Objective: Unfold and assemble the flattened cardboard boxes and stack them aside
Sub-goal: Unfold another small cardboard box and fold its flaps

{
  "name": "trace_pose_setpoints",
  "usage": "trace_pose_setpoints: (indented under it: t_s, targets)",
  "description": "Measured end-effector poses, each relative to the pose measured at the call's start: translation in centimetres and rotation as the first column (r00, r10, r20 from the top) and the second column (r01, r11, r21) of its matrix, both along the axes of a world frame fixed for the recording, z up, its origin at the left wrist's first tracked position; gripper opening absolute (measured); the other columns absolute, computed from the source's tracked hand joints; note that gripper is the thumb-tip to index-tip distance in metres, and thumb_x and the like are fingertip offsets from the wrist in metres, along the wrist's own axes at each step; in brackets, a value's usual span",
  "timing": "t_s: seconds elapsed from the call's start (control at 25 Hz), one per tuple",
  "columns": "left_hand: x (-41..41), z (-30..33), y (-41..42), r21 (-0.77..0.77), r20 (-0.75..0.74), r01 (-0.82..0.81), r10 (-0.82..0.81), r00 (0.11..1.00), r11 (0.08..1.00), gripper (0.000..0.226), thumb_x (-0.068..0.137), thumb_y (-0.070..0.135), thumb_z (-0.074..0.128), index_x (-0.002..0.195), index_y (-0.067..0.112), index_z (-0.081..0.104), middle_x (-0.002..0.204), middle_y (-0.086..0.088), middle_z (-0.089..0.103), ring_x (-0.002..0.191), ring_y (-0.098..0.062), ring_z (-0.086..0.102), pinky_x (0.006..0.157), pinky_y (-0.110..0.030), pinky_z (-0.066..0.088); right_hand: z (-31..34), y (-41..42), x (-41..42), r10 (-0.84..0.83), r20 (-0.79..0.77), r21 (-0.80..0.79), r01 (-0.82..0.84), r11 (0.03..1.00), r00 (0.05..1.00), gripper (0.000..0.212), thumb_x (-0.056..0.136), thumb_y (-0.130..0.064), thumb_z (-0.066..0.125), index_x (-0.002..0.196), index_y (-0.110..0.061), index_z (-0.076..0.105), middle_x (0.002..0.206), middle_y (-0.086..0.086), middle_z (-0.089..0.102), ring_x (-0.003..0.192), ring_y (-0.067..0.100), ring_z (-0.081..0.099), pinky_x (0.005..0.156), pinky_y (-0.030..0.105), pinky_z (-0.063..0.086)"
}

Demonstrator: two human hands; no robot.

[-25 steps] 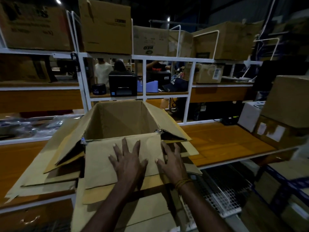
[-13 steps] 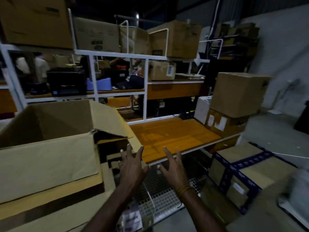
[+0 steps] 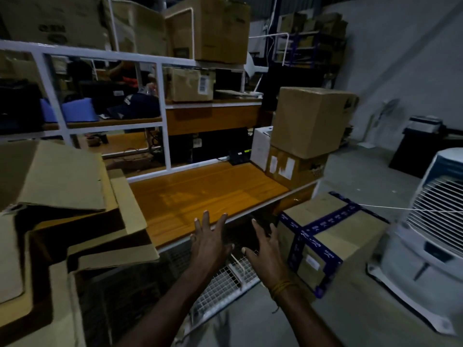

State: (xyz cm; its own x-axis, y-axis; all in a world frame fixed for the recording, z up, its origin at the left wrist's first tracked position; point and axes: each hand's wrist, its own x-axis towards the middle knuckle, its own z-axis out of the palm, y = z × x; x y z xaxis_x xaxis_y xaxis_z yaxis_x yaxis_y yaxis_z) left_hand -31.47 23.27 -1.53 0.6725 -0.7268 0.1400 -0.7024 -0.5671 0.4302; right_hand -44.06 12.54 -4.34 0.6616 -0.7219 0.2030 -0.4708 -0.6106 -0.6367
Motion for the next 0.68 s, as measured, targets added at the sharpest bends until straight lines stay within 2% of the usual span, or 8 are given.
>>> trace_pose_setpoints:
  t_s: [0.2,0.4,0.52,0.68]
  targets:
    - [3.1,-0.9,-8.5,-0.008,-0.014,0.076,-0.076,0.997,0.997,0.086,0.092,0.039,0.065,0.155,0.039,0.006,0.163,-0.01,-0.012,0.149,-0.04,-0.008,0.116,-0.056,0.023,-1.0,-7.4,2.2,-0.053,-0.014,-0.036,0.053,0.998,0.998,0.08,0.093,-0.032,0.065,0.154,-0.044,0.014,0.163,0.008,-0.009,0.149,0.034,0.015,0.109,0.045,0.042]
    - [8.5,-0.6,-17.3,-0.1,0.022,0.181,-0.18,0.983,0.978,0.085,0.092,0.045,0.061,0.154,0.041,0.002,0.164,-0.009,-0.011,0.15,-0.038,-0.002,0.114,-0.055,0.029,0.6,-15.2,6.6,-0.134,-0.019,-0.084,0.132,0.988,0.991,0.082,0.093,-0.033,0.065,0.153,-0.046,0.011,0.163,0.008,-0.008,0.148,0.031,0.021,0.109,0.042,0.043]
    - [12.0,0.3,-22.3,-0.195,0.099,0.237,-0.221,0.97,0.952,0.087,0.091,0.042,0.064,0.153,0.044,0.002,0.164,-0.007,-0.002,0.149,-0.035,0.01,0.111,-0.048,0.037,2.0,-19.1,9.7,-0.154,0.041,-0.11,0.157,0.981,0.987,0.078,0.095,-0.032,0.063,0.153,-0.044,0.012,0.163,0.005,-0.011,0.148,0.031,0.021,0.108,0.043,0.043]
    - [14.3,0.5,-27.8,-0.27,0.093,0.318,-0.305,0.948,0.909,0.087,0.092,0.035,0.065,0.153,0.044,0.003,0.164,-0.003,0.002,0.147,-0.031,0.022,0.105,-0.042,0.044,1.9,-23.6,12.1,-0.18,0.074,-0.144,0.189,0.971,0.981,0.076,0.096,-0.033,0.061,0.152,-0.047,0.012,0.163,0.002,-0.01,0.148,0.029,0.02,0.108,0.04,0.043]
